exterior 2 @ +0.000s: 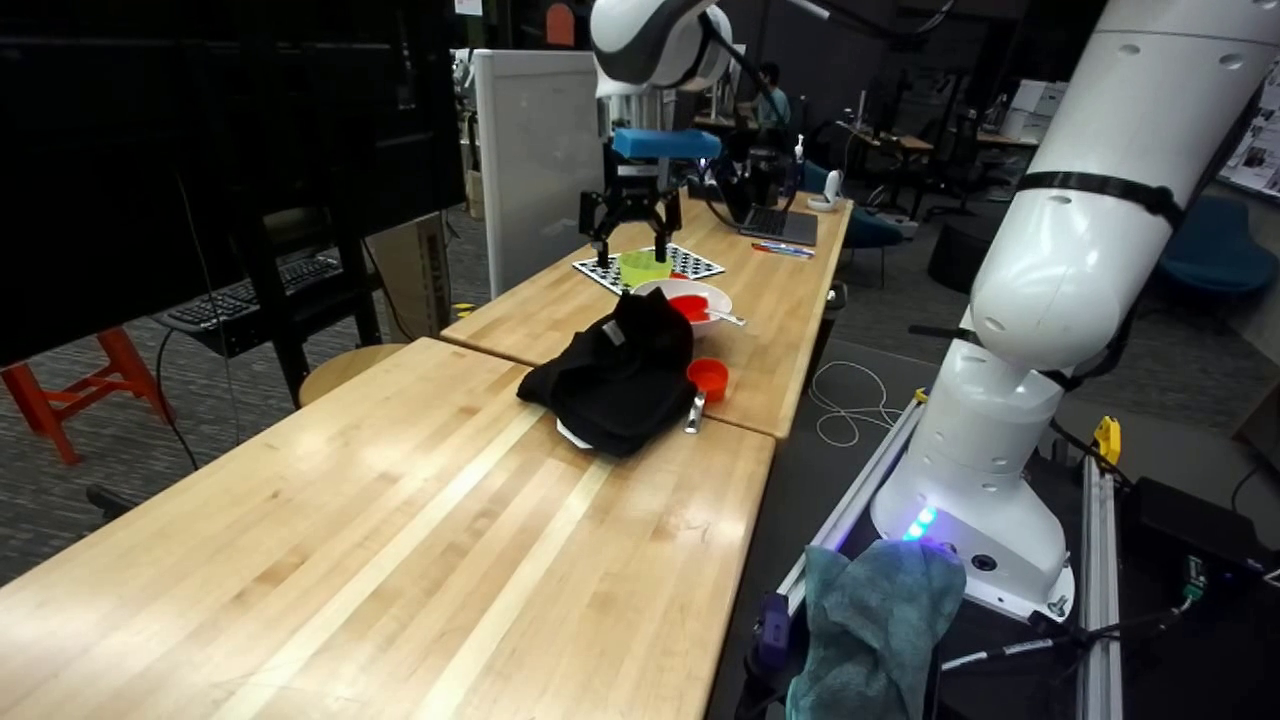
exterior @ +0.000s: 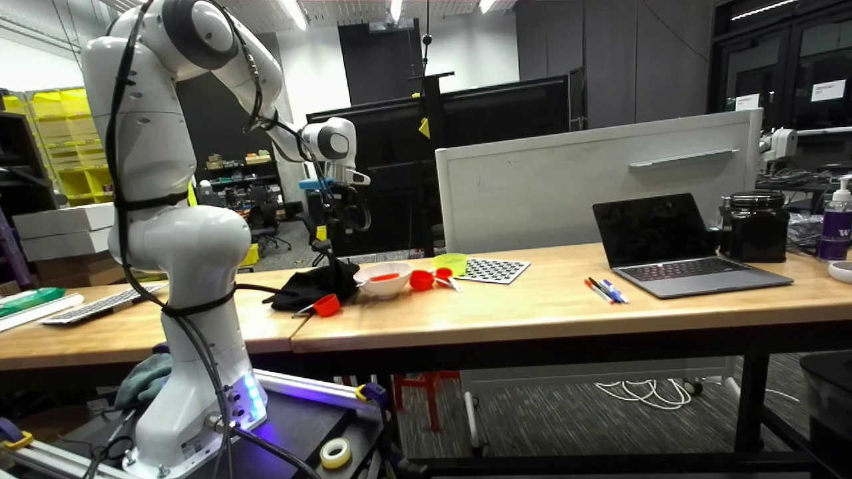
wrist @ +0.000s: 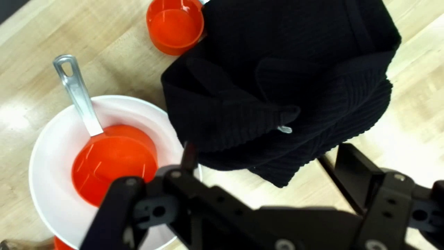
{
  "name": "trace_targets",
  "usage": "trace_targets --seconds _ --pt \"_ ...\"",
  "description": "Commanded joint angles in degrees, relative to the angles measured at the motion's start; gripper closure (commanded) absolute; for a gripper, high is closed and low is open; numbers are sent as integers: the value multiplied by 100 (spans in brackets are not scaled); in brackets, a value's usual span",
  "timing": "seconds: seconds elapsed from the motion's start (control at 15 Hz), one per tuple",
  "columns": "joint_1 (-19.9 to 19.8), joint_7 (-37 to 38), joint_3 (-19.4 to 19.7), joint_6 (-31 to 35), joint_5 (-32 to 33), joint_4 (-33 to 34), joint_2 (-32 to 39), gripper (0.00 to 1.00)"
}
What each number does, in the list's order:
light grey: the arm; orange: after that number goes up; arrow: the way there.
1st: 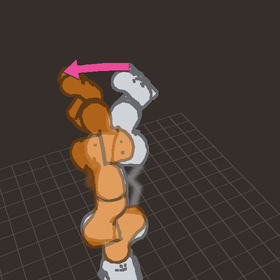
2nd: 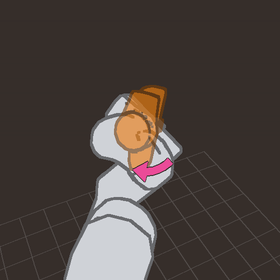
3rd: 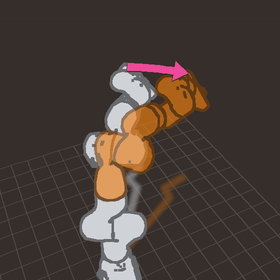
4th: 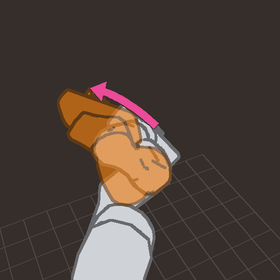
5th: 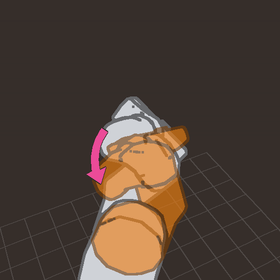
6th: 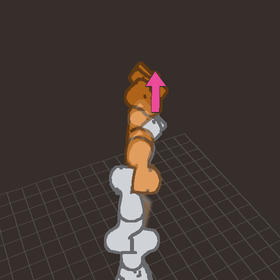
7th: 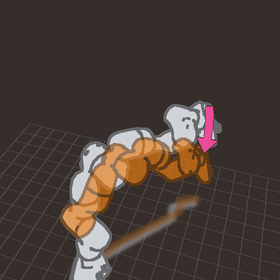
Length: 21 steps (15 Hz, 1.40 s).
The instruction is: Move the black towel forwards then move it to the right.
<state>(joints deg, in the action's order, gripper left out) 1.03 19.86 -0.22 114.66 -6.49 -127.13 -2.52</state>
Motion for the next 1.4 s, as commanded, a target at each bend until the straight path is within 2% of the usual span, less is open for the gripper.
trace_targets --seconds 0.0,0.53,0.93,1.33 --pt "123 500 -230 -121 90 -255 -575 0" --pt "444 1422 -917 -1 -10 -530 -1080 0" --pt "805 1963 -1438 446 -47 -763 -969 0" --pt "1012 2293 -1723 720 40 -850 -842 0"
